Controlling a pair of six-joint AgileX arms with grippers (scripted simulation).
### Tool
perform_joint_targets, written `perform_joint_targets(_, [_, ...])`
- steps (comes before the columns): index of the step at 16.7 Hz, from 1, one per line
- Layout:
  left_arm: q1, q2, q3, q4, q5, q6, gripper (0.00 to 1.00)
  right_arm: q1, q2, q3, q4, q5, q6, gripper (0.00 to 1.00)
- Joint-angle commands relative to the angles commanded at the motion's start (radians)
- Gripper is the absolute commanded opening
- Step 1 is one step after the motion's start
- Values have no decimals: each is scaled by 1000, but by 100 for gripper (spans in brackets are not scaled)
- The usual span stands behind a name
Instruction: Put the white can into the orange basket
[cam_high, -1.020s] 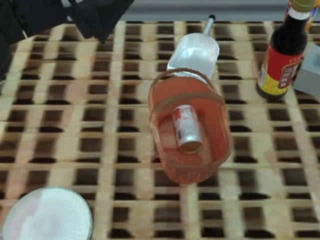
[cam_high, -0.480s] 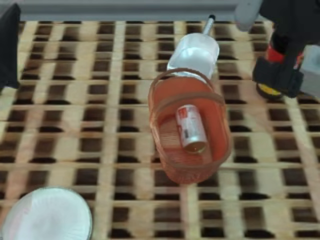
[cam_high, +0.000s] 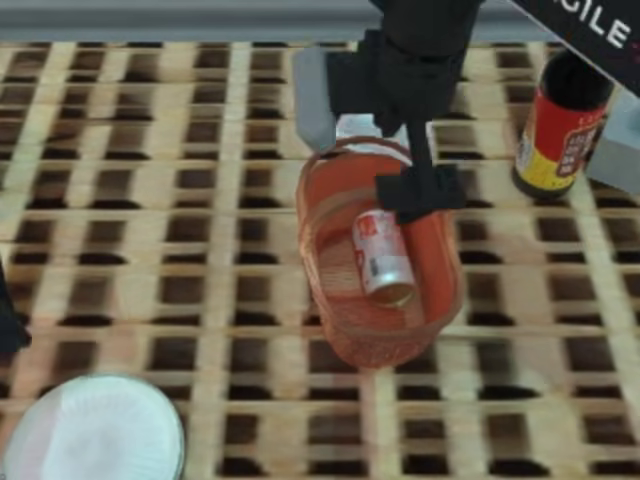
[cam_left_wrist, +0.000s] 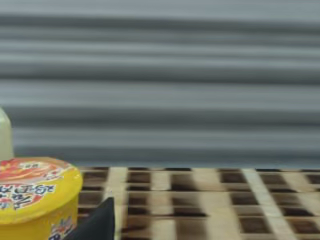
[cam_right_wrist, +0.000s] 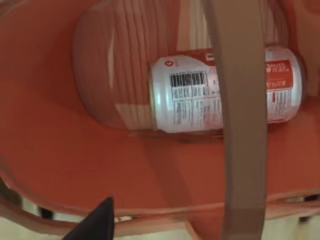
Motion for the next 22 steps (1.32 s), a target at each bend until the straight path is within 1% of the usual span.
perform_joint_targets(2, [4, -70, -63, -41, -40, 18, 100, 22, 76, 79, -54, 0, -34, 100])
perform_joint_targets(4, [6, -103, -94, -61, -60, 28, 100, 32, 109, 114, -79, 0, -49, 100])
perform_joint_targets(10, [6, -105, -97, -62, -61, 29, 100, 28, 110, 111, -76, 0, -50, 100])
perform_joint_targets(16, [6, -105, -97, -62, -61, 29, 100, 33, 74, -25, 22, -1, -50, 100])
perform_joint_targets(20, [6, -105, -97, -62, -61, 29, 100, 33, 71, -38, 32, -1, -50, 100])
perform_joint_targets(22, [6, -105, -97, -62, -61, 29, 100, 33, 71, -38, 32, -1, -50, 85])
